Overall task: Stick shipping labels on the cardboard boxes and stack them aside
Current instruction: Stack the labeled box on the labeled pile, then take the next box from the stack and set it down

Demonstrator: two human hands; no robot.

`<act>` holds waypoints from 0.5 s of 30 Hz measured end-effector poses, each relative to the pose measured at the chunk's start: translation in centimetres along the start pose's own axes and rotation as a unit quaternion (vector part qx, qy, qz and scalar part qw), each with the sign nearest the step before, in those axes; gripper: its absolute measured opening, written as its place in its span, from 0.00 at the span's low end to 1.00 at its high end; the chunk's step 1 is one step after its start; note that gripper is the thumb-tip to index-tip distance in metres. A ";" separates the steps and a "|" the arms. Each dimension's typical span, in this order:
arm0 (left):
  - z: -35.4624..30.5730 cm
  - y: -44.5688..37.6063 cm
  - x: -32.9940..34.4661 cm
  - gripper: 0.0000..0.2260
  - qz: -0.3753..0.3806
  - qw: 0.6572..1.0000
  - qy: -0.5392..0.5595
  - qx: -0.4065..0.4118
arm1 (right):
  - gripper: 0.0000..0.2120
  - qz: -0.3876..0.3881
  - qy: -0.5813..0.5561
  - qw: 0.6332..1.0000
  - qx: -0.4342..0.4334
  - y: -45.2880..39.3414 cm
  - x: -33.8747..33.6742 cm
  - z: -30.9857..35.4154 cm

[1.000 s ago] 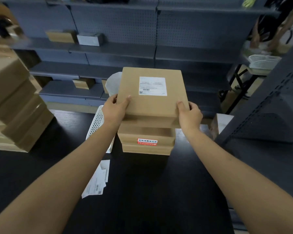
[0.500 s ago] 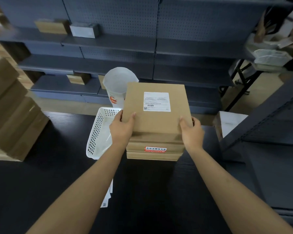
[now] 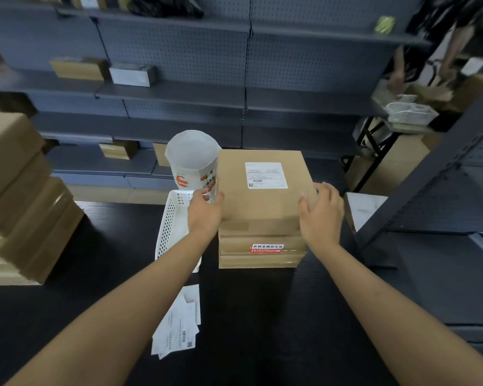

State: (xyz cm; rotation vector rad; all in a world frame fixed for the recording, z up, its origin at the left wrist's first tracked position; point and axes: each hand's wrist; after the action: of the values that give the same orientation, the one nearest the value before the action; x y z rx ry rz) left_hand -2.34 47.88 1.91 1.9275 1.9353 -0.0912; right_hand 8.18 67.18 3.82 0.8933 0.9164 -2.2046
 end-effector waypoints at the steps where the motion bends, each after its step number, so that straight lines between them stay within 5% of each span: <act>1: 0.4 0.3 -0.6 0.22 -0.011 1.000 -0.017 0.015 | 0.19 -0.007 0.012 1.000 -0.021 0.7 0.0 0.5; 9: 4.5 4.1 -6.6 0.17 -0.023 0.967 -0.226 0.112 | 0.16 0.074 0.053 0.982 -0.167 6.9 -0.3 3.6; 15: 7.8 9.0 -11.1 0.17 -0.017 0.936 -0.326 0.132 | 0.15 0.173 0.014 0.977 -0.126 12.4 -0.2 3.9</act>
State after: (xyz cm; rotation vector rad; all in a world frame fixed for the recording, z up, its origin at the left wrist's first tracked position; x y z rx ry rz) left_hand 7.87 35.30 0.49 1.7070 1.5469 -0.9188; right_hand 15.74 56.86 1.47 0.8879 0.9482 -1.7414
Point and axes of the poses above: each hand's wrist, its own y-axis away from the middle knuckle, its own x-axis out of the palm, z = x × y, and after that the axes turned 4 degrees about -x, right-handed
